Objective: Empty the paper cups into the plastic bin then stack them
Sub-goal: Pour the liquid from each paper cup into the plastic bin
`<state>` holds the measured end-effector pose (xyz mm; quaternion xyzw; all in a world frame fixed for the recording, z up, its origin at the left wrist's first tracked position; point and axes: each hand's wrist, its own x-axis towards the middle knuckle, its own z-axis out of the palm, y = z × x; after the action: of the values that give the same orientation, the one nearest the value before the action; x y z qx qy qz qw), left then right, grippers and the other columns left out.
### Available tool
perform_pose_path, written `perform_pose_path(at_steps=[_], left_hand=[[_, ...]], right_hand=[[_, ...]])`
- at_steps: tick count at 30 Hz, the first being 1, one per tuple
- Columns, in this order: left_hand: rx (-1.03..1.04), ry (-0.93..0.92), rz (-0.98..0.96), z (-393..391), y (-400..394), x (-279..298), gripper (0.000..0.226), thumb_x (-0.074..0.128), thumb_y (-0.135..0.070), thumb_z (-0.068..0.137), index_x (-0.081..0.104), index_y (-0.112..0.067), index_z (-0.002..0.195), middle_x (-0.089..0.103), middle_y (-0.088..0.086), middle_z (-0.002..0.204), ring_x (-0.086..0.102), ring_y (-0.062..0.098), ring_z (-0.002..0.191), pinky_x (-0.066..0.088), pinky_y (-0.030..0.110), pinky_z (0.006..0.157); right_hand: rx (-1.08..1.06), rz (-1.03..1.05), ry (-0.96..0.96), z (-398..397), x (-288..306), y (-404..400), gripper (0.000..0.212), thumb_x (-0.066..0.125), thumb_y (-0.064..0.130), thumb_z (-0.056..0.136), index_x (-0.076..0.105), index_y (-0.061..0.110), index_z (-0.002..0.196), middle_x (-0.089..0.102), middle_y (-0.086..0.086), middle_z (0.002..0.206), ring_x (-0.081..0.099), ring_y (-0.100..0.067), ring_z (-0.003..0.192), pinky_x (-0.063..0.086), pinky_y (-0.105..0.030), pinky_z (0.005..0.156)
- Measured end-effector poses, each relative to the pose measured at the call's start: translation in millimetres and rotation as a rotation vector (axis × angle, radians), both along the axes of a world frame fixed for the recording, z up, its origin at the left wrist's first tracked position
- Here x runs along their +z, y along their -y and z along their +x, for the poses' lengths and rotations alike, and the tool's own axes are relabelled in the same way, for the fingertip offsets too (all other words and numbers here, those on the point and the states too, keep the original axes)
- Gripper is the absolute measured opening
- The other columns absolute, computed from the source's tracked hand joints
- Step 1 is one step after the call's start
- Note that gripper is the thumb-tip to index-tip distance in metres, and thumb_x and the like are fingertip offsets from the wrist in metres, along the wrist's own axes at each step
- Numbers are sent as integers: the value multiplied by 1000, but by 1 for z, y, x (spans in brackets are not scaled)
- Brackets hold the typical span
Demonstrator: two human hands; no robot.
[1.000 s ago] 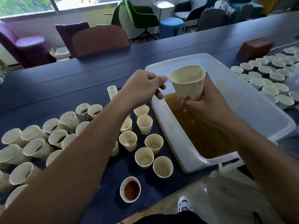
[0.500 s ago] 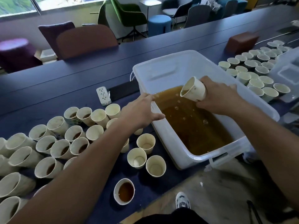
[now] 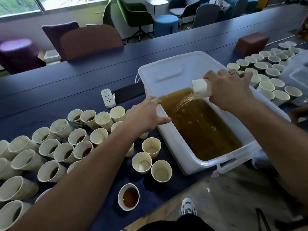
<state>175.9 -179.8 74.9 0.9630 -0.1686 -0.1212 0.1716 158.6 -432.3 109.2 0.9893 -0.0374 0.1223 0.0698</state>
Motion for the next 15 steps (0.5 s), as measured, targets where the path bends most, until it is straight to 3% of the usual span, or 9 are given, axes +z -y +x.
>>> perform_pose_path(at_steps=[8,13,15], left_hand=[[11,-4,-2,0,0,-2,81,68,-68,82,42,-32,150,33,-16,158,53,21,131,50,52,100],[13,0,-11,0,0,-4,81,67,-69,83,41,-33,151,32,-17,159,52,22,133,51,52,100],[11,3,-15,1,-1,-4,81,67,-69,82,41,-34,151,32,-17,159,53,22,132,51,53,100]], right_hand=[[77,83,280,4,12,-9,58,67,0,73,55,26,123,56,-11,121,39,-36,125,23,-53,99],[67,38,32,-2,-14,-13,51,72,18,81,52,26,127,54,-12,125,41,-39,127,24,-57,102],[49,81,48,-4,-18,-12,52,75,27,81,51,26,128,54,-12,124,42,-38,125,25,-56,101]])
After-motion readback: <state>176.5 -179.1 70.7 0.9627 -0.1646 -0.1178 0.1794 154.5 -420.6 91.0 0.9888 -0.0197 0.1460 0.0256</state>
